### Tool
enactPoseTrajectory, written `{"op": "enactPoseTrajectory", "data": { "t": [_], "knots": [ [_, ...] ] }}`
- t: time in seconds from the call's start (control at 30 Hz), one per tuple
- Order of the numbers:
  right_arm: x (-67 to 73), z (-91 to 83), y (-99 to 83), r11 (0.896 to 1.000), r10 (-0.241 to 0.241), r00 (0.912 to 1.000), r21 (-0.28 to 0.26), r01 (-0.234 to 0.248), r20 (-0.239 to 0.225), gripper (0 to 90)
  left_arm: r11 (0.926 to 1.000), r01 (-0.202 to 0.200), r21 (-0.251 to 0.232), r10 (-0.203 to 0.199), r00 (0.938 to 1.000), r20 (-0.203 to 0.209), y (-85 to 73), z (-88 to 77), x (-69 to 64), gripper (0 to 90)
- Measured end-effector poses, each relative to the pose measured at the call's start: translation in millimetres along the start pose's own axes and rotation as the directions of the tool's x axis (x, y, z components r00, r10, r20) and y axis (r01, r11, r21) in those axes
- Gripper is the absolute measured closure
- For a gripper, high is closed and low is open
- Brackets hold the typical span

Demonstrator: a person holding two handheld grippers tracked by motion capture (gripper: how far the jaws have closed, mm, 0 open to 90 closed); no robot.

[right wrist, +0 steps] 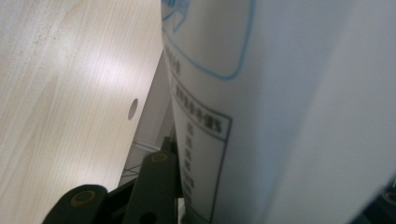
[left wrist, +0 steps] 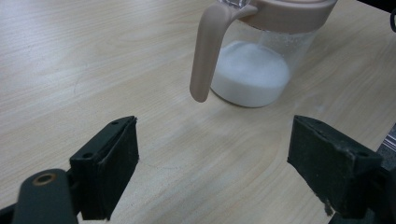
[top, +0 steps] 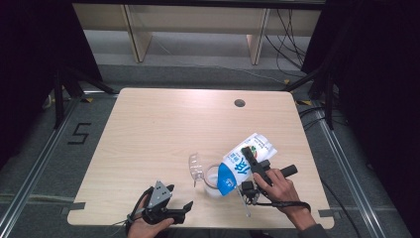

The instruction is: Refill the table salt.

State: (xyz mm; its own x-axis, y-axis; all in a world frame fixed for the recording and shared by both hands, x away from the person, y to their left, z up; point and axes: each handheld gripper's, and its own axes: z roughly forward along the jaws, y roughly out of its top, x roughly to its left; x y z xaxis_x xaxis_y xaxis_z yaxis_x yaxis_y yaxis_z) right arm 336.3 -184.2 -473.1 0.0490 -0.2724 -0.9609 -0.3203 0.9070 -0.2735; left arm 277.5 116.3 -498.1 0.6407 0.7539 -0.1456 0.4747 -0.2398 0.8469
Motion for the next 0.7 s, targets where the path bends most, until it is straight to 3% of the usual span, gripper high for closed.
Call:
{"op": "enactPoseTrajectory", "data": {
  "t": [0.33,0.47,0.5,0.53,0.67,0.7],
  "knots": [
    [0.4,-0.4,-0.8,1.000,0.016,0.9999,0.007,-0.016,0.005,69.4,1.0000,-0.005,0.004,0.005,1.0000,-0.003,0.0,-0.3,0.5,15.6],
    [-0.3,0.0,-0.7,1.000,-0.004,1.0000,0.004,0.004,0.005,69.7,1.0000,0.001,-0.001,-0.001,1.0000,-0.002,0.0,-0.2,0.3,15.6],
    [-3.4,1.0,-0.2,0.999,-0.047,0.9988,-0.006,0.047,0.011,69.8,1.0000,-0.005,0.003,0.005,1.0000,-0.007,0.1,-0.6,0.5,15.6],
    [-1.9,0.7,0.0,1.000,-0.025,0.9996,-0.004,0.025,0.014,69.8,1.0000,0.000,-0.001,0.000,1.0000,-0.002,0.0,-0.2,0.2,15.6],
    [-1.8,0.9,-0.1,1.000,-0.029,0.9996,-0.004,0.029,0.007,70.0,1.0000,-0.005,0.004,0.005,1.0000,-0.003,0.0,-0.2,0.6,15.6],
    [0.8,0.5,-0.5,1.000,0.004,1.0000,0.009,-0.004,-0.006,70.0,1.0000,-0.005,0.004,0.005,1.0000,-0.003,0.0,-0.2,0.5,15.7]
  ]
}}
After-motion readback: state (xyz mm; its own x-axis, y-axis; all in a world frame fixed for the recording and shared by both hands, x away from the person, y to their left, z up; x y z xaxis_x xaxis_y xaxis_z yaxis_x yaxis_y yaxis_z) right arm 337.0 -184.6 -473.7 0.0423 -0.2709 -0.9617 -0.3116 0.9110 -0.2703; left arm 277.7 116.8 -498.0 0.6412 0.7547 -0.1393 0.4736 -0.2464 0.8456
